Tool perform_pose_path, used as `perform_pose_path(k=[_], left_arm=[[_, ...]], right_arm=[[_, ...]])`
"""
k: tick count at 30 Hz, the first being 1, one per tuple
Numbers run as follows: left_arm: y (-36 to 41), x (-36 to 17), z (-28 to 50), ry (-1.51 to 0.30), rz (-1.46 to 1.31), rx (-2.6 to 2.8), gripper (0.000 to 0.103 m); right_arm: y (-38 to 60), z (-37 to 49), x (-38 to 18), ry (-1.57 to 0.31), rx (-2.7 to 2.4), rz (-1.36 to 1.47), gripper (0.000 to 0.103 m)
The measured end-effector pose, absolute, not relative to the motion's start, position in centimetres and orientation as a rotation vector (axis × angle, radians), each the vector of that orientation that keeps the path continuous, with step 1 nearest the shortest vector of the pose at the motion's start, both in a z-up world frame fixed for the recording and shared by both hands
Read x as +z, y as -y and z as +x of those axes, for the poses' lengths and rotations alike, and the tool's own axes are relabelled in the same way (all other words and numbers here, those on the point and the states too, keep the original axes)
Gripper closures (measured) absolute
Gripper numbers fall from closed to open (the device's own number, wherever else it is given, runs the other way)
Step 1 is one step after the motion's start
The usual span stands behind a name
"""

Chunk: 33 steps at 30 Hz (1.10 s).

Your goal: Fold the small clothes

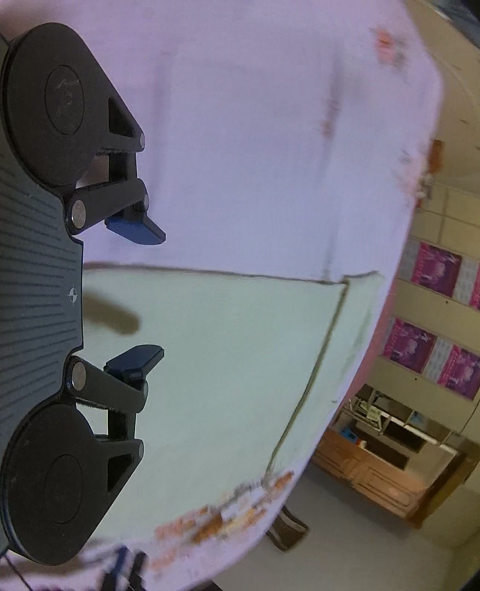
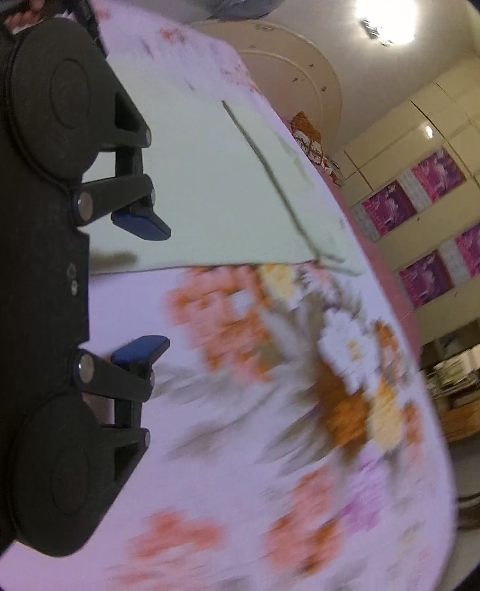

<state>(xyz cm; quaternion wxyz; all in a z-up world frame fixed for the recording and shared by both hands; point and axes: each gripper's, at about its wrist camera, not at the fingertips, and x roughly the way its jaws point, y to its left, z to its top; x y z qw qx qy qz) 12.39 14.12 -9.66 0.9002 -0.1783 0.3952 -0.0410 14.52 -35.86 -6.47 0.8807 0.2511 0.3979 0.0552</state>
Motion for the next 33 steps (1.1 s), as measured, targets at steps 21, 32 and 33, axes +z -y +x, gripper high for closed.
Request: perform_pose_path(k=[21, 32, 33], left_arm=[[-15.3, -16.0, 7.0, -0.8, -0.944, -0.198, 0.058], [-13.6, -13.6, 7.0, -0.718, -0.828, -0.189, 0.098], [-13.5, -14.4, 7.5, -0.766, -0.806, -0.15, 0.098]], right_arm=[[35.5, 10.2, -11.0, -0.929, 0.319, 0.891, 0.082], [34.5, 8.4, -6.0, -0.771, 0.41, 0.704, 0.098], [34.5, 8.4, -5.8, -0.756, 0.415, 0.681, 0.099]])
